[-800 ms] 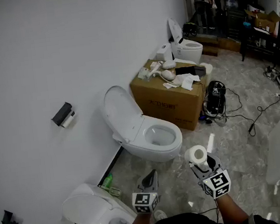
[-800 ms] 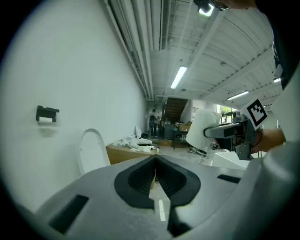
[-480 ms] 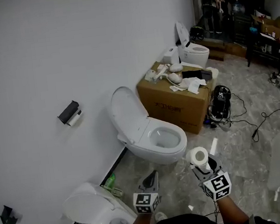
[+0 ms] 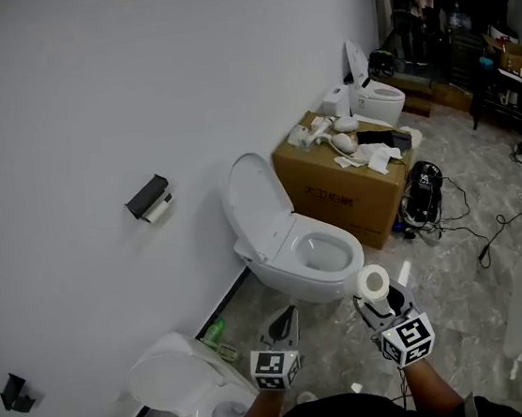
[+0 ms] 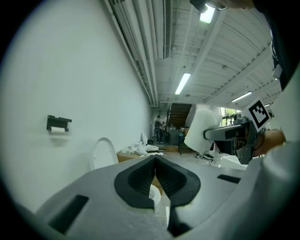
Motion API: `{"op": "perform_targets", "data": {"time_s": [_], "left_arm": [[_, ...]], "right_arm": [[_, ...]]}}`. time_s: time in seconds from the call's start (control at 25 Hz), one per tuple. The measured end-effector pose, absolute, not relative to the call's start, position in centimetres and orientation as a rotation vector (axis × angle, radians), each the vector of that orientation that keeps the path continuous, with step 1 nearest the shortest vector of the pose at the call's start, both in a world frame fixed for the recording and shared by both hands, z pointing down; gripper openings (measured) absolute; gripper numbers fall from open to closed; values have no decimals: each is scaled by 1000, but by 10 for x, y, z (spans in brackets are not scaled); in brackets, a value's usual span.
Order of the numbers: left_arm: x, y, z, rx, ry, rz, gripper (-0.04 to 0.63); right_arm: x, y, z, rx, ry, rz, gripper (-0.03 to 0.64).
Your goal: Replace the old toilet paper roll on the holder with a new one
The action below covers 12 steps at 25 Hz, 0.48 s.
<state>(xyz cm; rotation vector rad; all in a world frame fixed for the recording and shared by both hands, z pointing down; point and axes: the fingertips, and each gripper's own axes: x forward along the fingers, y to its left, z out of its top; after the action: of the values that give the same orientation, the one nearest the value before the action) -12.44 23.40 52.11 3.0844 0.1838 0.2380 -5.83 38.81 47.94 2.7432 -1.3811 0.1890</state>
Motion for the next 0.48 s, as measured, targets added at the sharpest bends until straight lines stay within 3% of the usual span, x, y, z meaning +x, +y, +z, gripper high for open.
{"op": "perform_targets", "data": {"time_s": [0.48], "left_arm": [[-134, 172, 528, 3081, 169, 250, 8]], "right_arm": [[-62, 325, 477, 2753, -1384, 173, 257]]}}
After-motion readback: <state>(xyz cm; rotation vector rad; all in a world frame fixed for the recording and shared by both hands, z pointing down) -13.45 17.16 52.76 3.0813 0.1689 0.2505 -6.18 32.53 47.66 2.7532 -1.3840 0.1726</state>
